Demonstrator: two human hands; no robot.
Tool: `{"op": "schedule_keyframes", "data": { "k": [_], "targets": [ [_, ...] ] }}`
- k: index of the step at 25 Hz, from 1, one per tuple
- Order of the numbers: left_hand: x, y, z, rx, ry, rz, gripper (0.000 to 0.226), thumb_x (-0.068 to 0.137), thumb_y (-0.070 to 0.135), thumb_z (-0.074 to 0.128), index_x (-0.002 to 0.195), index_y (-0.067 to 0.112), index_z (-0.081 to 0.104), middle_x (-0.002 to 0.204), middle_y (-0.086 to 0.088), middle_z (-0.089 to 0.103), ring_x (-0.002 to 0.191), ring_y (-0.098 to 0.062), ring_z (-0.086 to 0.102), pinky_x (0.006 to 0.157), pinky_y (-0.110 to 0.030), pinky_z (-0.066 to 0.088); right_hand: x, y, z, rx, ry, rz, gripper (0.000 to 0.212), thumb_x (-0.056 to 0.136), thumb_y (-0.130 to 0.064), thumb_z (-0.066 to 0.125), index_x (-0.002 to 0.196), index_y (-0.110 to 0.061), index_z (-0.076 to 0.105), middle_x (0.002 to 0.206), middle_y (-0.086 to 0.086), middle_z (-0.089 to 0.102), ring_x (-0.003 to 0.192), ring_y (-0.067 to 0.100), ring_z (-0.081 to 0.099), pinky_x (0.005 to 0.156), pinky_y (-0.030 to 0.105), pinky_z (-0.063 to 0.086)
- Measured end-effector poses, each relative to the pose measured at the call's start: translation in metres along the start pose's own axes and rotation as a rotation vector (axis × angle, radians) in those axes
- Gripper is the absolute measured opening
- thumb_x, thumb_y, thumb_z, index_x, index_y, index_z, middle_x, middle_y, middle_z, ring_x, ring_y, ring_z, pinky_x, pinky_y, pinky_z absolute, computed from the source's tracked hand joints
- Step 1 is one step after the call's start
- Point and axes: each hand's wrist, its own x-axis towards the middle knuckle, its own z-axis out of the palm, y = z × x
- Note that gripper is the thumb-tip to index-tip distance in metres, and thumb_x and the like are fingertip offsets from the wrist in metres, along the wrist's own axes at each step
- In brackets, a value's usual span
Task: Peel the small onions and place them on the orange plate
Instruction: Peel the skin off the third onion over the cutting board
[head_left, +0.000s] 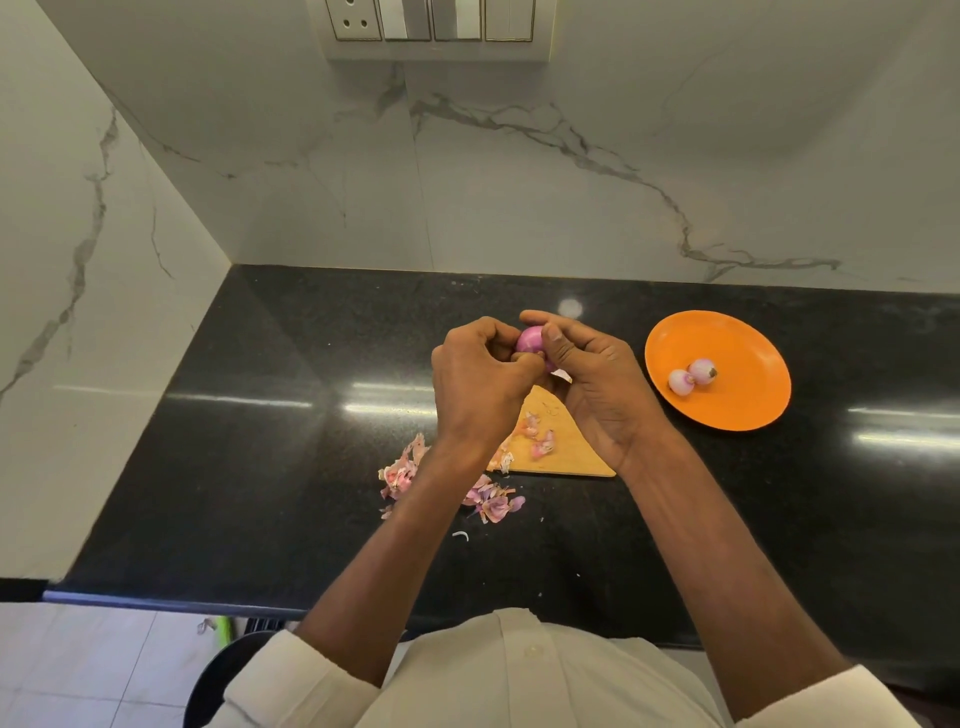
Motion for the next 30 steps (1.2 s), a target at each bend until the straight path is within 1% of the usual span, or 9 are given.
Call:
{"op": "schedule_keyframes", "data": {
  "k": [4, 6, 9, 12, 16, 20, 25, 28, 30],
  "targets": [
    [0.004, -0.003, -0.003, -0.018, 0.012, 0.012, 0.008, 0.089, 0.016, 0.084, 0.096, 0.013, 0.083, 0.077, 0.005, 0.076, 0.070, -0.011, 0.074, 0.071, -0.040, 0.067, -0.001, 0.003, 0.000, 0.059, -0.004, 0.056, 0.043, 0.093, -0.030, 0.066, 0.129, -0.008, 0.073, 0.130, 0.016, 0.071, 0.119, 0.029, 0.065, 0.106, 0.048, 0.053],
    [0.008, -0.005, -0.007, -0.035, -0.070, 0.013, 0.010, 0.093, 0.012, 0.080, 0.103, 0.011, 0.083, 0.083, 0.001, 0.078, 0.074, -0.014, 0.076, 0.073, -0.039, 0.068, -0.002, 0.003, -0.001, 0.091, 0.016, 0.074, 0.042, 0.092, -0.032, 0.066, 0.127, -0.010, 0.074, 0.132, 0.017, 0.070, 0.118, 0.028, 0.065, 0.103, 0.044, 0.055],
    [0.013, -0.008, -0.018, -0.166, -0.280, -0.032, 0.017, 0.102, 0.005, 0.070, 0.116, 0.005, 0.079, 0.094, -0.011, 0.081, 0.084, -0.022, 0.079, 0.080, -0.037, 0.068, -0.002, -0.001, -0.003, 0.160, 0.099, 0.066, 0.040, 0.091, -0.034, 0.067, 0.124, -0.014, 0.075, 0.131, 0.016, 0.070, 0.113, 0.024, 0.068, 0.088, 0.033, 0.060],
    [0.015, -0.008, -0.024, -0.300, -0.354, -0.088, 0.019, 0.104, 0.009, 0.066, 0.119, 0.003, 0.076, 0.096, -0.016, 0.081, 0.086, -0.027, 0.080, 0.080, -0.037, 0.068, -0.002, -0.003, -0.004, 0.145, 0.172, 0.056, 0.030, 0.101, -0.034, 0.062, 0.119, -0.014, 0.075, 0.123, 0.014, 0.074, 0.102, 0.019, 0.072, 0.074, 0.024, 0.059],
    [0.014, -0.011, -0.019, -0.229, -0.319, -0.019, 0.027, 0.099, 0.022, 0.075, 0.124, 0.013, 0.075, 0.102, -0.006, 0.080, 0.087, -0.023, 0.079, 0.075, -0.034, 0.067, -0.001, -0.001, -0.005, 0.041, 0.127, 0.057, 0.028, 0.106, -0.027, 0.058, 0.125, -0.014, 0.075, 0.127, 0.012, 0.072, 0.111, 0.022, 0.068, 0.078, 0.026, 0.058],
    [0.016, -0.015, -0.022, -0.219, -0.288, 0.031, 0.029, 0.094, 0.017, 0.080, 0.122, 0.008, 0.078, 0.103, -0.005, 0.082, 0.091, -0.019, 0.080, 0.079, -0.031, 0.066, 0.000, 0.003, -0.007, -0.050, 0.122, 0.012, 0.025, 0.105, -0.021, 0.060, 0.124, -0.017, 0.075, 0.130, 0.009, 0.072, 0.119, 0.027, 0.067, 0.081, 0.028, 0.057],
    [0.014, -0.011, -0.017, -0.092, -0.228, 0.140, 0.025, 0.094, 0.019, 0.082, 0.116, 0.009, 0.078, 0.100, 0.000, 0.080, 0.090, -0.010, 0.078, 0.084, -0.025, 0.065, 0.001, 0.004, -0.005, -0.064, 0.168, -0.011, 0.022, 0.102, -0.023, 0.065, 0.120, -0.017, 0.077, 0.123, 0.008, 0.075, 0.118, 0.027, 0.071, 0.088, 0.035, 0.061],
    [0.008, -0.008, -0.008, -0.063, -0.148, 0.186, 0.022, 0.095, 0.020, 0.082, 0.112, 0.007, 0.077, 0.096, 0.002, 0.079, 0.084, -0.008, 0.077, 0.080, -0.021, 0.064, 0.002, 0.006, -0.004, -0.067, 0.163, -0.031, 0.024, 0.102, -0.021, 0.065, 0.122, -0.014, 0.077, 0.122, 0.007, 0.076, 0.118, 0.027, 0.071, 0.095, 0.043, 0.062],
    [0.006, -0.008, -0.003, -0.037, -0.080, 0.210, 0.021, 0.095, 0.022, 0.082, 0.109, 0.008, 0.076, 0.092, 0.003, 0.077, 0.081, -0.009, 0.076, 0.076, -0.021, 0.064, 0.002, 0.006, -0.003, -0.048, 0.162, -0.039, 0.025, 0.102, -0.019, 0.065, 0.123, -0.012, 0.076, 0.121, 0.007, 0.076, 0.117, 0.026, 0.072, 0.097, 0.046, 0.062]
  ]
}}
